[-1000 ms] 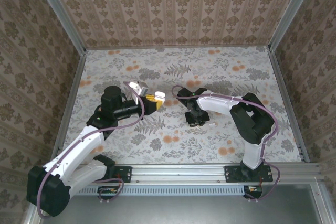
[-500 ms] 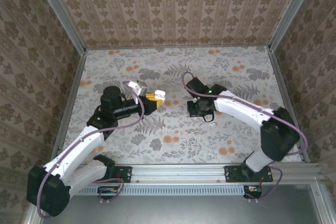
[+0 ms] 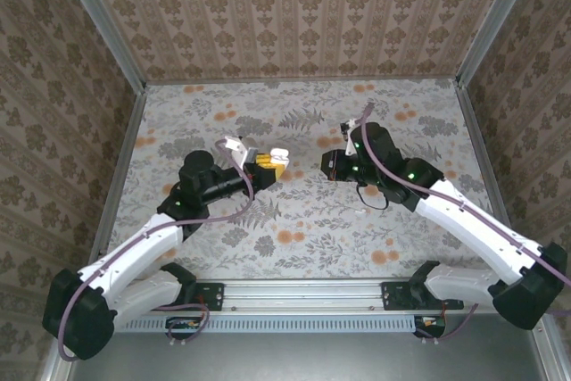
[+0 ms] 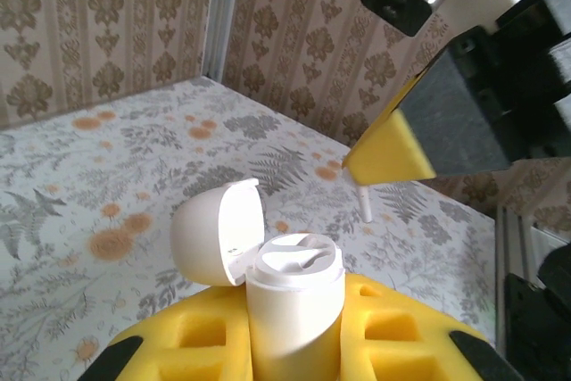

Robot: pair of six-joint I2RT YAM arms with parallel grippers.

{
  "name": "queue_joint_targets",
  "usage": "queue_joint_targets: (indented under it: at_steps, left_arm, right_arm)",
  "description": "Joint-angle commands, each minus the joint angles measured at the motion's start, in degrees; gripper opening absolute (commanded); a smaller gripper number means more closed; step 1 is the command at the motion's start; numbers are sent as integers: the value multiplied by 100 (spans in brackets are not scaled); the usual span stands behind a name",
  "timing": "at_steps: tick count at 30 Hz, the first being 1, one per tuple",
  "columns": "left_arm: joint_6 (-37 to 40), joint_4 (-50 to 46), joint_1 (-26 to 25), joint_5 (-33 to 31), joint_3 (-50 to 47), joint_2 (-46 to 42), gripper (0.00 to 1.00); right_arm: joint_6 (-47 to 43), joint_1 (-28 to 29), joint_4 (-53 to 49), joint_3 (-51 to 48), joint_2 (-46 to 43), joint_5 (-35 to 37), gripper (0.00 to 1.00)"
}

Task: Insert the wireless bluetooth earbuds into the charging case

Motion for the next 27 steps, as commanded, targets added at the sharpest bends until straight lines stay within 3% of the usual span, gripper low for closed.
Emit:
queue_joint_targets:
  at_steps: [1, 14, 27]
  left_arm:
    - [-33, 762, -182, -620, -131, 127, 0]
    - [134, 1742, -606, -1096, -201, 510, 0]
    - [253, 1918, -680, -1169, -234, 533, 0]
  right_arm:
    - [540, 17, 833, -157, -186, -251, 10]
    - [1181, 355, 2002, -164, -320, -165, 10]
    - [1575, 609, 2597, -284, -217, 275, 10]
